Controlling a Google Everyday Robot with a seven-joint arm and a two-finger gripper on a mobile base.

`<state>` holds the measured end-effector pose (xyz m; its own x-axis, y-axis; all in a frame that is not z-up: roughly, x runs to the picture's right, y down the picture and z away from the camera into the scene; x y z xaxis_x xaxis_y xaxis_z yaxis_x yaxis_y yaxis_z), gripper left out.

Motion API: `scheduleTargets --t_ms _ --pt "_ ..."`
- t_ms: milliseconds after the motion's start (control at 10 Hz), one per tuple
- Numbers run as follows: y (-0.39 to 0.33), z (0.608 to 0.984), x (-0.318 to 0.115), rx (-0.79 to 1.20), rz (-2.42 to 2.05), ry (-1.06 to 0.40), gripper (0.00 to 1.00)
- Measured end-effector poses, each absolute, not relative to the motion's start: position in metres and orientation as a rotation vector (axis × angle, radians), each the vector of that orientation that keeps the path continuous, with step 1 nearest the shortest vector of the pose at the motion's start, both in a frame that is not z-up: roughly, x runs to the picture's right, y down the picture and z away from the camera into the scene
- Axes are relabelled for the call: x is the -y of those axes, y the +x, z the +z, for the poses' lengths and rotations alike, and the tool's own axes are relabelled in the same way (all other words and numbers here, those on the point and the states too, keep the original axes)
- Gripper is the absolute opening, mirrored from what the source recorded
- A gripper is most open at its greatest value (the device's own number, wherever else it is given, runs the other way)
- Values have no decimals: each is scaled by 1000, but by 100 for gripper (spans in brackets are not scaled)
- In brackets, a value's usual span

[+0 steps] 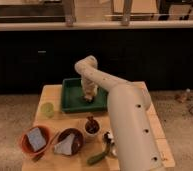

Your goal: Wipe tray with eraser

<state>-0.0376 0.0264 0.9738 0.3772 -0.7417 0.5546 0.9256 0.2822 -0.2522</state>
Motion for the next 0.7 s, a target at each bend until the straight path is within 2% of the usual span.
scheduleTargets --t_ms 300,700 --pt "-51 974 -47 419 -1205 -609 5" --pt "-50 954 -60 451 -1250 -611 5"
